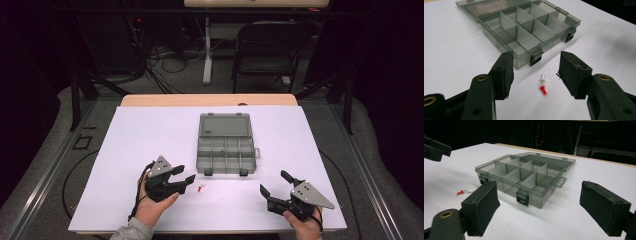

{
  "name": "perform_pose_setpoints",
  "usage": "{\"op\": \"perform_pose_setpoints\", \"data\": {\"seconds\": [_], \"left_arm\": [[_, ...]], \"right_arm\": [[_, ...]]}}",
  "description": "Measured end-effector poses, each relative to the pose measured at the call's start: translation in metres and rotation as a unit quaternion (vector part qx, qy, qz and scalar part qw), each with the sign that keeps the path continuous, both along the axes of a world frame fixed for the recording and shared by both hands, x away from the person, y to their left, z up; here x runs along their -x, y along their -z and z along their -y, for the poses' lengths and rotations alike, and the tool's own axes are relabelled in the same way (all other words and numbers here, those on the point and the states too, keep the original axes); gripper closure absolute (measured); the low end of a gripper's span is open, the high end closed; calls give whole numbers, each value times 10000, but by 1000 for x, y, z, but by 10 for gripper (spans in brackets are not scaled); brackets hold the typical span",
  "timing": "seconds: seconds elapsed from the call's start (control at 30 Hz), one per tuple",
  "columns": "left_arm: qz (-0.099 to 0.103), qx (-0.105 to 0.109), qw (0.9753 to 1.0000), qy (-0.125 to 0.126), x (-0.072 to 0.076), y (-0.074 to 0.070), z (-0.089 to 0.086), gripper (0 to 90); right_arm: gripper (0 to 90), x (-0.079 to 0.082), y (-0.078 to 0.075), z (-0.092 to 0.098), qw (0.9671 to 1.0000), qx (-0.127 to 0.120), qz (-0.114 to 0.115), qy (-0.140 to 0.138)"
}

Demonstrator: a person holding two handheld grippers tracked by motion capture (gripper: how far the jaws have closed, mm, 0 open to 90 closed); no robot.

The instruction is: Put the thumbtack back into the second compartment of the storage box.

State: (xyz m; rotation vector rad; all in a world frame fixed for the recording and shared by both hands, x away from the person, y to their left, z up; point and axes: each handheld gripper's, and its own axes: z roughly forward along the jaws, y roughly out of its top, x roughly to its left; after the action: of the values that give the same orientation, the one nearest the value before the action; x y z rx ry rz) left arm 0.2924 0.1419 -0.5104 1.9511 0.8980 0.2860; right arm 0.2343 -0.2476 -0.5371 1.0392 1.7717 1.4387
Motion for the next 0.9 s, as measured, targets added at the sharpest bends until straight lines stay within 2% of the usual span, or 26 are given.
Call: {"op": "perform_pose_setpoints", "data": {"seconds": [0.2, 0.5, 0.6, 0.73, 0.9], "left_arm": [[-118, -4, 9999, 38, 0, 8, 1, 546], [-354, -198, 9989, 229, 2, 22, 14, 672], [-428, -247, 9983, 319, 1, 27, 18, 680], [-548, -316, 9975, 302, -1, 34, 23, 686], [-588, -427, 9969, 292, -4, 41, 29, 687]], "right_arm": [[146, 0, 0, 1, 10000, -9, 1, -7], [146, 1, -1, 0, 10000, 1, 4, -23], [146, 0, -1, 1, 10000, 5, 12, -27], [146, 1, -1, 0, 10000, -1, 0, -30], [146, 1, -1, 0, 10000, 1, 5, -41]]}}
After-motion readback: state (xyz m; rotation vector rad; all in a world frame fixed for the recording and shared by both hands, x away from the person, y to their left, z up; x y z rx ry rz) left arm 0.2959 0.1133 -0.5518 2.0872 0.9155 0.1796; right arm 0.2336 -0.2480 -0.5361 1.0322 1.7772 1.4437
